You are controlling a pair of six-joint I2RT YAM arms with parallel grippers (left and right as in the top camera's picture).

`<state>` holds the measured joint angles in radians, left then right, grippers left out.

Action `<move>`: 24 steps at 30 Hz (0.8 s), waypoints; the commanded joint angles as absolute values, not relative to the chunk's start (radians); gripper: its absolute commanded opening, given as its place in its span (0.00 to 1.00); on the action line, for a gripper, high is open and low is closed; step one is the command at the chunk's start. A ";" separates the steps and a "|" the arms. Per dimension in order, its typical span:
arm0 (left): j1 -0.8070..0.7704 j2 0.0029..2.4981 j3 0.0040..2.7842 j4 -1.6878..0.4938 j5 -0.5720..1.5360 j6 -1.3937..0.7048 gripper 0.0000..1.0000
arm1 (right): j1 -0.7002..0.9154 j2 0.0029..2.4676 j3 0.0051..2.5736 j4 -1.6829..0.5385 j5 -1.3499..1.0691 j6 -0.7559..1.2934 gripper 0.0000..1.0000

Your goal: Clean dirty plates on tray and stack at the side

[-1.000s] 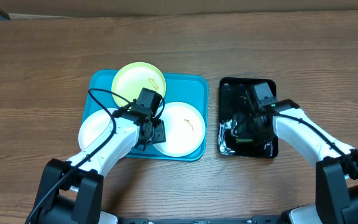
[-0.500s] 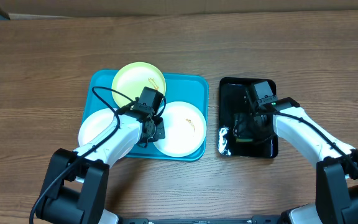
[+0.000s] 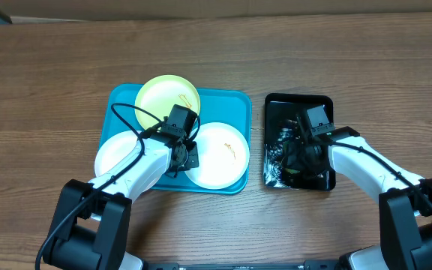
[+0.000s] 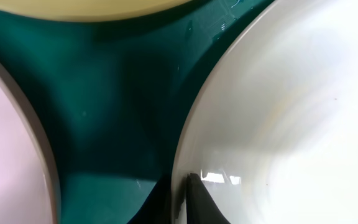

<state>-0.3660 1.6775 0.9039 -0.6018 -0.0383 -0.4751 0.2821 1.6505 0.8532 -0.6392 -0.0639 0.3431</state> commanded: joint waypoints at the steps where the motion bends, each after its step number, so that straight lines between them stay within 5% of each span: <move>1: -0.374 1.694 0.890 -0.607 -0.032 -0.445 0.05 | 0.279 1.656 0.859 -0.646 -0.054 0.345 0.27; 2: -0.374 1.694 0.890 -0.609 -0.032 -0.445 0.05 | 0.277 1.656 0.883 -0.676 -0.054 0.344 0.43; 3: -0.374 1.694 0.890 -0.613 -0.032 -0.445 0.05 | 0.274 1.655 0.918 -0.720 -0.054 0.344 0.47; 9: -0.374 1.694 0.890 -0.616 -0.032 -0.445 0.06 | 0.273 1.655 1.066 -0.918 -0.054 0.337 0.51; 16: -0.374 1.694 0.890 -0.615 -0.007 -0.450 0.11 | 0.276 1.656 0.953 -0.870 -0.054 0.345 0.43; 20: -0.374 1.694 0.890 -0.615 -0.007 -0.450 0.10 | 0.276 1.657 0.858 -0.768 -0.054 0.346 0.19; 24: -0.374 1.694 0.890 -0.615 -0.007 -0.450 0.10 | 0.276 1.657 0.789 -0.646 -0.054 0.345 0.12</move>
